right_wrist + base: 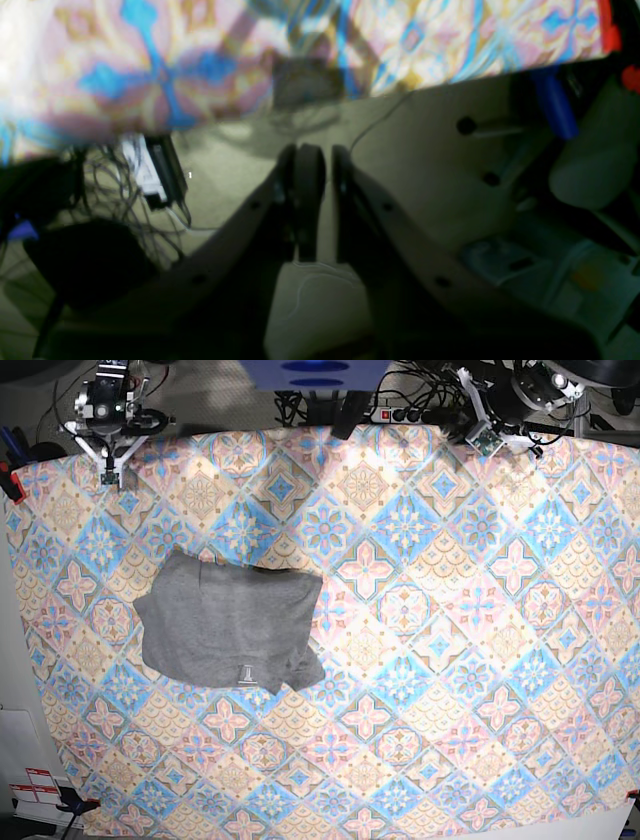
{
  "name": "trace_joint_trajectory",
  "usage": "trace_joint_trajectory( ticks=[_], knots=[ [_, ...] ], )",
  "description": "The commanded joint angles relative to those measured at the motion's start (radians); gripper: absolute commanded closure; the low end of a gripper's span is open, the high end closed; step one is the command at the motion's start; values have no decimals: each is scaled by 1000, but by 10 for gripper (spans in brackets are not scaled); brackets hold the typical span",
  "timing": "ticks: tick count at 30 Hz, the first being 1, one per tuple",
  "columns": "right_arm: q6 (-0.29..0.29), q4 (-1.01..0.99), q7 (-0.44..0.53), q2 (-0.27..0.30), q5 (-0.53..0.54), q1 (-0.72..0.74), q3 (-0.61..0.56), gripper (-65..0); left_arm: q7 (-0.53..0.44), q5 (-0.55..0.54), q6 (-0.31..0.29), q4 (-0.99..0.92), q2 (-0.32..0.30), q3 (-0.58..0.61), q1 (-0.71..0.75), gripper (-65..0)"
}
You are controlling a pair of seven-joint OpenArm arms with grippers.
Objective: Fold the T-shirt properly
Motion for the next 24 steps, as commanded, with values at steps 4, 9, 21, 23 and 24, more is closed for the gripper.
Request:
trace_joint_trajectory(
  ticks=[4,9,21,23,24],
  knots=[
    [-4,11,1,9,-10,-52,3,-48,-27,-4,1,-56,26,-5,36,-22],
    [-4,10,8,6,-8,-103,3,-48,-80,-4,1,-99,29,-5,90,-22],
    [-4,-412,304,-7,-8,-134,-78,-48,-295,42,1,-535,46,32,30,-21],
    [-4,-497,350,-7,-8,-132,-97,-48,-303,75,1,-620,73,30,-6,-21],
    [-4,-532,374,-8,-8,-120,-104,-48,-304,90,1,-666,79,30,-29,-21]
  ],
)
